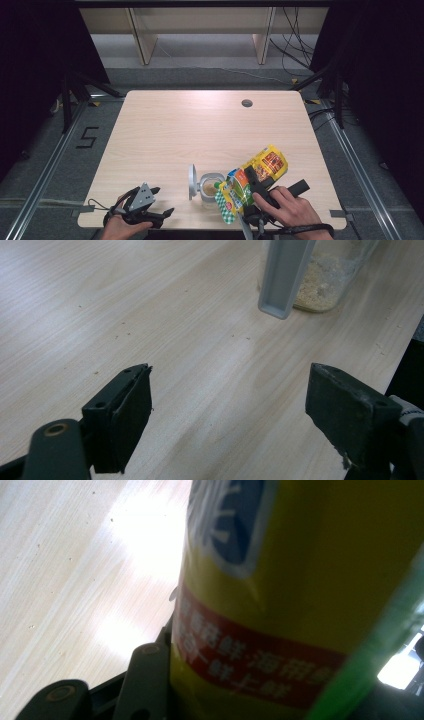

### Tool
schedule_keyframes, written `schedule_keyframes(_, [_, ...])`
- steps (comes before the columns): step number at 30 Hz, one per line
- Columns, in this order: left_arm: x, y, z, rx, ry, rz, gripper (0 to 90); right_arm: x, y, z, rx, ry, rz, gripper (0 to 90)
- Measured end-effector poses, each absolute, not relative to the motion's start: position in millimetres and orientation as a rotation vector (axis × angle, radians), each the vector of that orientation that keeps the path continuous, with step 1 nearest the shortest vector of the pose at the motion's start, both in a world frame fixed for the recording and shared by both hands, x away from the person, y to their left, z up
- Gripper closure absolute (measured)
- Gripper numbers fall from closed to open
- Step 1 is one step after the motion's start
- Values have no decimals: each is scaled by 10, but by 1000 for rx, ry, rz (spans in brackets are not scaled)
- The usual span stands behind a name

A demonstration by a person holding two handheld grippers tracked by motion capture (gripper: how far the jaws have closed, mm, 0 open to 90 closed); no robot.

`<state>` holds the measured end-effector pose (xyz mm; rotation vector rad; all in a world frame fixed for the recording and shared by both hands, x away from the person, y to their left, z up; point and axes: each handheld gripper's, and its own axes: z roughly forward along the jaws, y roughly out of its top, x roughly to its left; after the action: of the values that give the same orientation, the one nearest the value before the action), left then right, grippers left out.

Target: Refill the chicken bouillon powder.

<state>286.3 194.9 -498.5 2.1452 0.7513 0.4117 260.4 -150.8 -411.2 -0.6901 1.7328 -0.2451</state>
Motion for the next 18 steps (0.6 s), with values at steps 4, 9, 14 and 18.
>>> schedule_keyframes(4, [2856,1932,-5002,2109,766,410,181,2605,-1504,-4108,-691,1729,-251,589])
schedule_keyframes(9, [2856,1937,-4995,2124,767,411,181,2603,-1509,-4107,-690,1728,-253,589])
schedule_keyframes(14, [2855,1936,-4993,2123,767,417,181,2604,-1521,-4105,-686,1724,-259,589])
schedule_keyframes(18, [2861,1952,-4986,2142,757,422,181,2602,-1510,-4107,-690,1726,-258,589])
